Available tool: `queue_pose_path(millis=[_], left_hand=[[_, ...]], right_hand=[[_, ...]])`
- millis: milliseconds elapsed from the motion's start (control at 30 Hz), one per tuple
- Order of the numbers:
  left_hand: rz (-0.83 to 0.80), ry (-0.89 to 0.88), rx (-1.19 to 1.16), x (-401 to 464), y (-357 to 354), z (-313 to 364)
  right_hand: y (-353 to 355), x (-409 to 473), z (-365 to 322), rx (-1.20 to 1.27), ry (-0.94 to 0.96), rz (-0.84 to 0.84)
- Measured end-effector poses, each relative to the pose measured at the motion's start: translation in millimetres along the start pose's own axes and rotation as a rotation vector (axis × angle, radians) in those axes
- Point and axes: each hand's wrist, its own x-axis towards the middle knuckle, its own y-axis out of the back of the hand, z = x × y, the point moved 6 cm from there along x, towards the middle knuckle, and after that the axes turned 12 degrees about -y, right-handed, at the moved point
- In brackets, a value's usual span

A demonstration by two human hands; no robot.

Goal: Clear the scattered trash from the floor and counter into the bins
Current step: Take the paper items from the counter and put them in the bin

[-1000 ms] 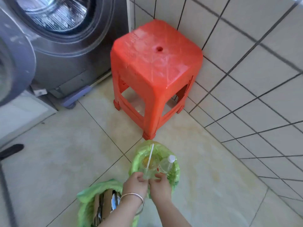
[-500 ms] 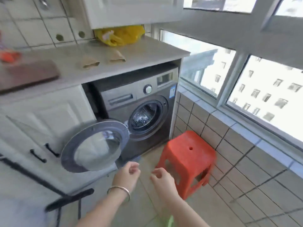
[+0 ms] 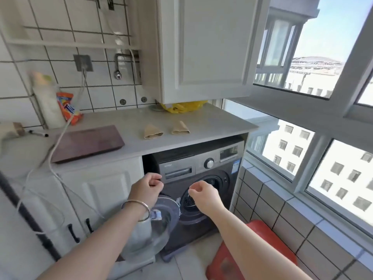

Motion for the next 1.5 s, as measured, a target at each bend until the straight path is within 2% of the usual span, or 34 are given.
queue_pose_path(millis=[233, 367, 533, 667, 800, 967, 1100, 1233, 1300, 1367, 1500], left_hand=[[0.146, 0.006, 0.130, 112.2, 16.2, -16.5], [0.141, -0.001, 0.270, 183.5, 6.3, -45.5], [0.096, -0.060, 0.643, 258.8, -12.1, -74.8], [0.098, -0.041, 0.743, 308.1, -23.3, -98.8], [-0.004, -0.090, 0.827, 352.6, -40.8, -105.0], [-0.108, -0.017, 0.843, 387.1, -55.7, -122.7], [-0.093, -0.033, 0.820, 393.1, -60.6, -131.2], [-0.081, -0.022, 0.702, 390.8, -56.0, -130.2], [-0.031, -0.018, 0.661, 383.0, -52.1, -127.5], [0.046, -0.020, 0.629, 369.3, -46.0, -122.1], [0.148, -0.015, 0.556, 332.7, -27.3, -103.2]], right_hand=[[2.0, 119.8, -76.1, -0.092, 0.103, 0.009], [0.4, 204.8, -116.6, -0.122, 0.161, 0.018], [-9.5, 295.0, -143.3, -0.274, 0.247, 0.108], [-16.9, 346.2, -153.8, -0.424, 0.349, 0.213], [-30.9, 384.4, -172.1, -0.542, 0.467, 0.191], [-49.0, 426.6, -180.5, -0.774, 0.431, 0.072], [-57.3, 435.9, -181.3, -0.766, 0.466, 0.048], [-55.4, 436.0, -178.5, -0.741, 0.464, 0.056], [-54.3, 432.2, -175.4, -0.755, 0.460, 0.064], [-51.7, 420.5, -172.2, -0.698, 0.480, 0.105], [-35.3, 376.0, -162.0, -0.381, 0.415, 0.177]])
